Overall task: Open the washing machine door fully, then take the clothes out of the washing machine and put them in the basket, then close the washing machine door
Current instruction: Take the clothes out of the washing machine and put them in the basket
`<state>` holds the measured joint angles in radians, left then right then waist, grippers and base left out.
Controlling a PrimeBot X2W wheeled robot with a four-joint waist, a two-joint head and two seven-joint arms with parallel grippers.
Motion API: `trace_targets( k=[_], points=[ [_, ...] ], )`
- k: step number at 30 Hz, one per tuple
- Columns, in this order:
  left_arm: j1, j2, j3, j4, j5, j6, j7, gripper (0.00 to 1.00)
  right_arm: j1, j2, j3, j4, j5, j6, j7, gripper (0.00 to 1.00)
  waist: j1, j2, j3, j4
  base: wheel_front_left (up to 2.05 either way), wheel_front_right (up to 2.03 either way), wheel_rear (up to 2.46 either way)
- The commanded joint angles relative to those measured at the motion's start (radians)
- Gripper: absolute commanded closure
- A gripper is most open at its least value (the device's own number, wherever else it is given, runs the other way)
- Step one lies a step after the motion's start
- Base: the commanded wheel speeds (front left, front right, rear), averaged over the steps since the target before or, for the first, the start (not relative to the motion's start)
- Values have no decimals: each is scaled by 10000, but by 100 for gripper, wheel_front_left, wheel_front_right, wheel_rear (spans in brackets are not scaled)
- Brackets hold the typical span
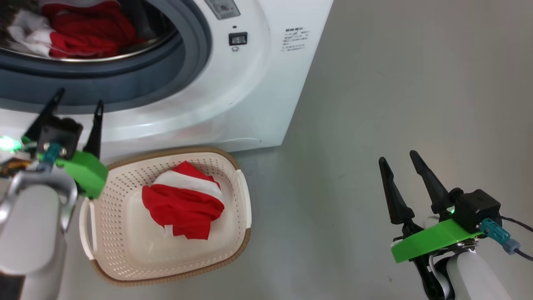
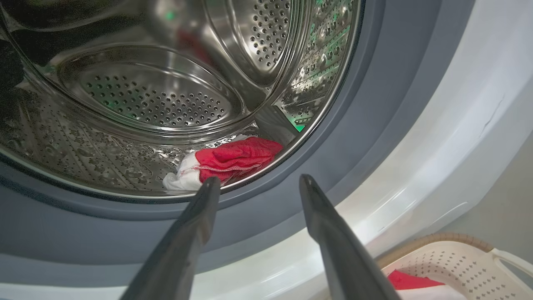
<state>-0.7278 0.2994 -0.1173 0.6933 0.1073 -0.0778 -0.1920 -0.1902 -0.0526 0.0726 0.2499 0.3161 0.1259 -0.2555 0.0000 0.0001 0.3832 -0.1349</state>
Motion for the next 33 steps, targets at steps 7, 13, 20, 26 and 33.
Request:
trace_targets(
  k=[7, 13, 20, 26, 33],
  points=[
    [-1648, 789, -298, 943, 741, 242, 439, 0, -347, 20, 328, -287, 208, 48, -63, 0, 0, -1, 461, -215, 0, 0, 0],
    [-2848, 927, -805, 2004, 1288, 423, 780, 0, -522, 22, 448, -339, 354, 48, -63, 0, 0, -1, 699, -325, 0, 0, 0],
    [-4084, 1050, -1437, 3149, 1933, 667, 1128, 0, -639, 23, 555, -382, 499, 48, -63, 0, 0, -1, 904, -493, 0, 0, 0],
    [-4808, 1201, -1831, 4046, 2266, 764, 1390, 0, -718, 23, 720, -404, 679, 48, -63, 0, 0, -1, 1038, -705, 0, 0, 0],
    [-5506, 1445, -2184, 4838, 2519, 844, 1709, 0, -827, 23, 882, -475, 865, 48, -63, 0, 0, -1, 1318, -966, 0, 0, 0]
  ],
)
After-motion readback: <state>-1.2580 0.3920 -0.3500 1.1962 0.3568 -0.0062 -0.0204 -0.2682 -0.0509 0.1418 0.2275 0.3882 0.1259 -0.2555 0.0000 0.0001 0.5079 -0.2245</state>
